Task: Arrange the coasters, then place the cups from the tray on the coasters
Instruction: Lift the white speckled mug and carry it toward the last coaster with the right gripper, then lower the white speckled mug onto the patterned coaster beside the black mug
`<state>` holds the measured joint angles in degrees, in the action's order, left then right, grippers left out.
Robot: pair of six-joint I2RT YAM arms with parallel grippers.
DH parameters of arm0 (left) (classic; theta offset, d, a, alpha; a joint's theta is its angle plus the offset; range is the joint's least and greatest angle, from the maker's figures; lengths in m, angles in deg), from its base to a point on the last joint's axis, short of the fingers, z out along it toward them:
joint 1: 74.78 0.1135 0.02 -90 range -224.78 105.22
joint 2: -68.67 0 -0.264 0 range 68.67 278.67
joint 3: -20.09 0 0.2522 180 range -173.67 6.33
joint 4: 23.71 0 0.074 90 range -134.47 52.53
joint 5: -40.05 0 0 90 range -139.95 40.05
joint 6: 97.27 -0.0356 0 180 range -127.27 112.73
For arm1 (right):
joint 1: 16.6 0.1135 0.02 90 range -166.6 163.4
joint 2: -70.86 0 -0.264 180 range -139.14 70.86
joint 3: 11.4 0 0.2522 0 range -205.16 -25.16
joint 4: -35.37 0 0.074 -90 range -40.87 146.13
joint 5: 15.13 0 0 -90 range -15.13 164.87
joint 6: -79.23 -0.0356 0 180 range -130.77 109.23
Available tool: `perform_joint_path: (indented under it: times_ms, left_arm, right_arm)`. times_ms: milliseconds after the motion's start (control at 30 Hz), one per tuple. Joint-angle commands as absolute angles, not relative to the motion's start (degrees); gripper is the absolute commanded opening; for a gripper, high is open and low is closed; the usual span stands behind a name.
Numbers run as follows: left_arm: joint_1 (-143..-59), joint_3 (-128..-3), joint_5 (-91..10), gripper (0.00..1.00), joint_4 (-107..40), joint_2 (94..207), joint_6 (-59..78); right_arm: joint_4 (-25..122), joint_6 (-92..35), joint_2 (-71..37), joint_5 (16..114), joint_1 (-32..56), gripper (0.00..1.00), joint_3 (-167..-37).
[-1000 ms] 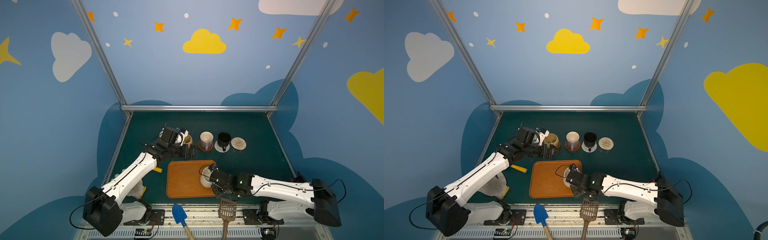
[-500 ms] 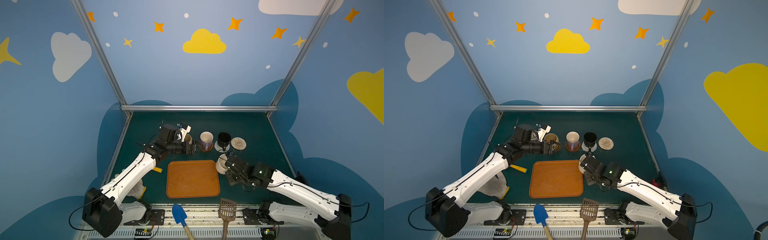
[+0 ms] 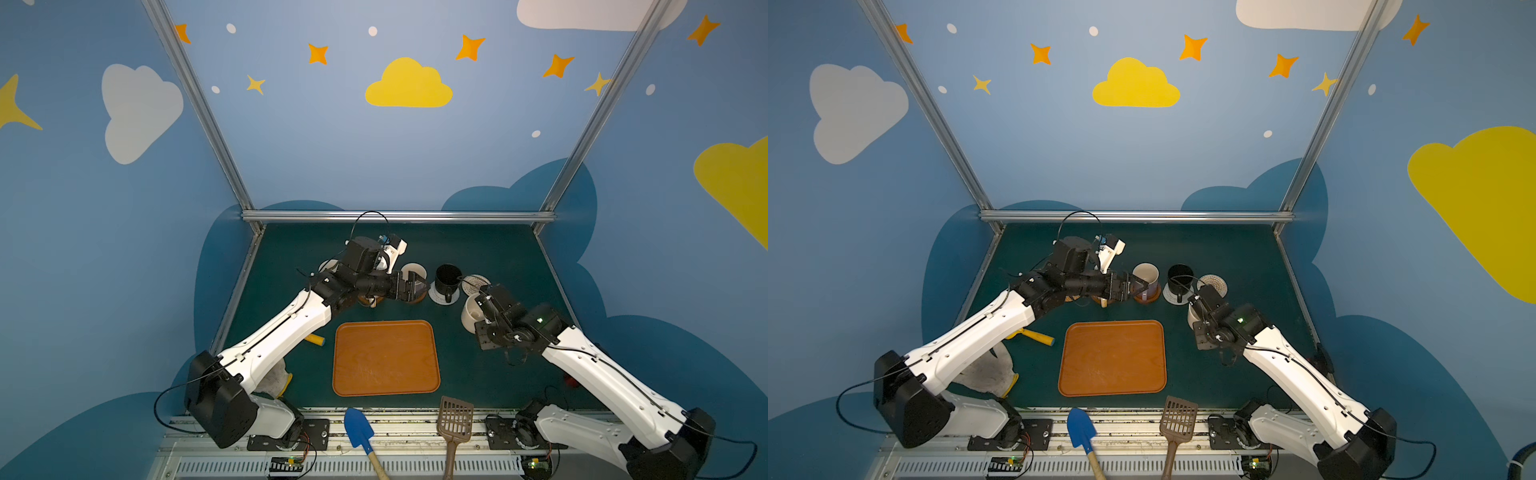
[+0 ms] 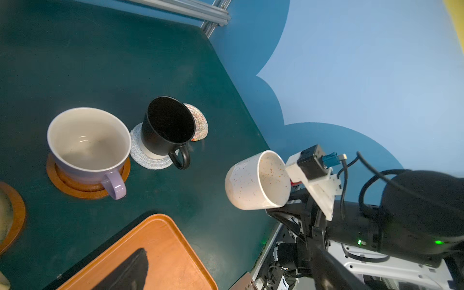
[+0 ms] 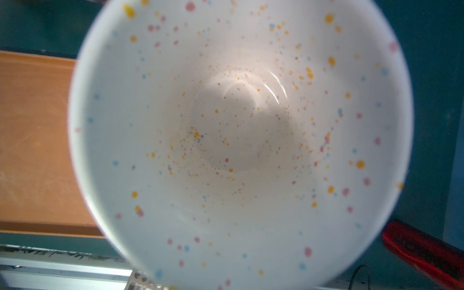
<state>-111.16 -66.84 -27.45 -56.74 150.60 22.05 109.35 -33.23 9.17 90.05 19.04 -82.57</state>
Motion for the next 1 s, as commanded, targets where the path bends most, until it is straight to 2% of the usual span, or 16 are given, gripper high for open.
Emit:
perform_joint_path:
  times_ms: [0, 167, 300, 533, 767, 967]
  left_arm:
    - [-111.79, -69.39, -29.27, 1.0, -57.47, 152.15, 21.02]
    - [-114.09, -73.83, -32.22, 1.0, -61.08, 155.09, 18.95]
    - [-114.4, -77.19, -30.89, 1.0, -63.29, 158.21, 18.99]
    - [-114.95, -80.74, -31.68, 1.0, -63.76, 161.14, 17.57]
    - [-115.14, -81.95, -30.48, 1.0, -65.62, 162.66, 15.41]
    - [-115.18, -81.51, -29.06, 1.0, -64.93, 163.21, 15.09]
  right_arm:
    - [106.1, -28.6, 8.12, 90.68, 14.01, 0.0, -86.9]
    - [102.9, -23.7, 5.0, 86.85, 4.96, 0.0, -89.71]
    - [100.9, -24.68, -0.15, 82.06, 0.04, 0.0, -91.89]
    - [93.02, -26.57, -10.39, 79.35, -2.35, 0.0, -93.77]
    - [92.61, -19.37, -20.02, 82.03, -4.51, 0.0, -101.12]
    - [93.03, -18.17, -25.47, 84.03, -5.02, 0.0, -105.14]
